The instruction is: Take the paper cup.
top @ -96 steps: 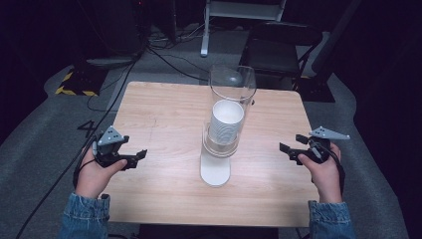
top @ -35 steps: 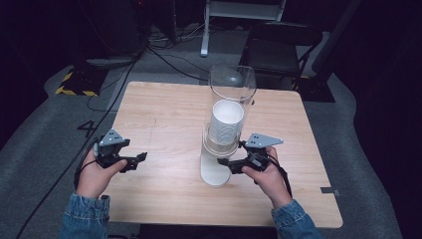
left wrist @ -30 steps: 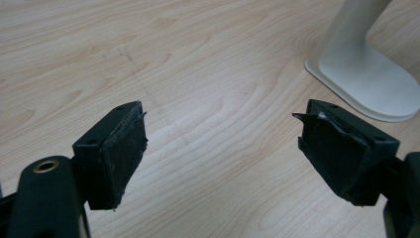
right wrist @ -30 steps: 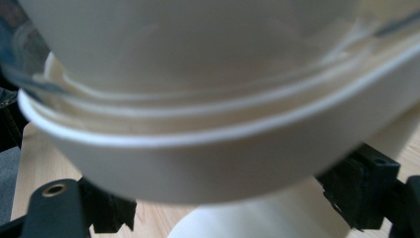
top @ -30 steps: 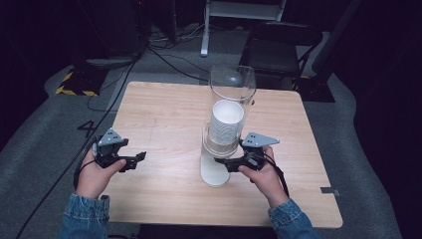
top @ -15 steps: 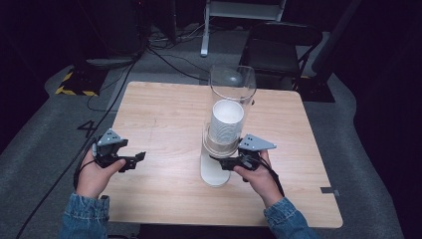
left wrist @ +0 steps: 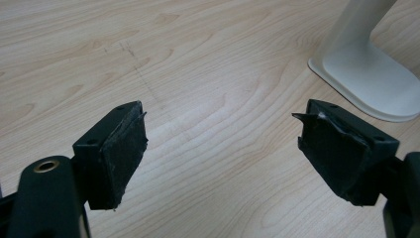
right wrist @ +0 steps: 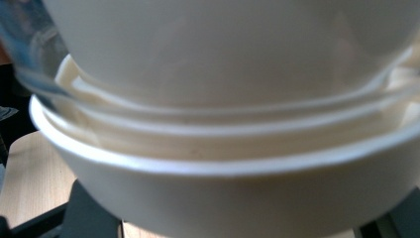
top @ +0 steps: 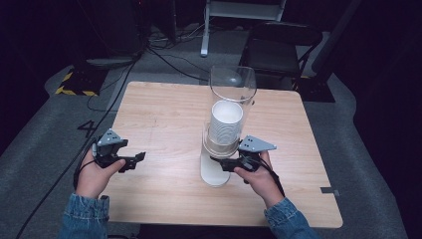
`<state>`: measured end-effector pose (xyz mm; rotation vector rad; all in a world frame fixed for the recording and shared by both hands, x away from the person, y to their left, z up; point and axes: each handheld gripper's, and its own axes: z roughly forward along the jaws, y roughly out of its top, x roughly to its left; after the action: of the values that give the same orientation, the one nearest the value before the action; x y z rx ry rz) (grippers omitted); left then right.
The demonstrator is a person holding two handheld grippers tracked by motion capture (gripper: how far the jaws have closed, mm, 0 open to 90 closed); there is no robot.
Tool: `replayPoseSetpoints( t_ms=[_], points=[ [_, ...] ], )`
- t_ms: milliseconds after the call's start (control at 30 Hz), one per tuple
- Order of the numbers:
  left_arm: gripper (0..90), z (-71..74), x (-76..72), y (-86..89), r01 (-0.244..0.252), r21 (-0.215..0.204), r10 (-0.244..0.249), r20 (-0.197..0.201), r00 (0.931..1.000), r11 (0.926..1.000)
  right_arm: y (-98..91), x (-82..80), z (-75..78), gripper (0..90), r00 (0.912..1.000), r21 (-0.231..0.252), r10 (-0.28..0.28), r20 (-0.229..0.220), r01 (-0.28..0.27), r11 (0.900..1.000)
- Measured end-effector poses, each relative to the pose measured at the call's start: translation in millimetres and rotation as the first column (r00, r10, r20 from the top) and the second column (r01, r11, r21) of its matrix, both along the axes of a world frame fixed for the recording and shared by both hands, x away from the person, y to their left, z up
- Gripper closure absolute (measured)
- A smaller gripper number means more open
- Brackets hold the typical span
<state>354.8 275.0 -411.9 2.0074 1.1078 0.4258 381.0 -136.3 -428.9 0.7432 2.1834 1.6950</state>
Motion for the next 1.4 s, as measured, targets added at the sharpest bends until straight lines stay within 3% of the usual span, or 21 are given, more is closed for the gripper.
replayPoseSetpoints(
  t_ms=[233,633,1400],
  points=[
    [18.3,-0.2,0.3,0.0,0.000,0.000,0.000,0.002,1.0000,1.0000,0.2,-1.3,-3.5,33.8,1.0000,0.004,-0.005,0.003,0.005,1.0000],
    [18.3,0.0,0.4,0.4,0.000,-0.002,0.000,0.001,1.0000,1.0000,2.6,-0.2,-17.7,34.2,0.9998,-0.046,-0.006,-0.021,0.005,0.9989],
    [18.3,-0.4,0.5,-0.2,0.003,0.001,-0.003,0.003,1.0000,1.0000,0.9,-4.2,-20.2,34.6,0.9998,-0.061,-0.016,-0.015,0.015,0.9980]
  ],
)
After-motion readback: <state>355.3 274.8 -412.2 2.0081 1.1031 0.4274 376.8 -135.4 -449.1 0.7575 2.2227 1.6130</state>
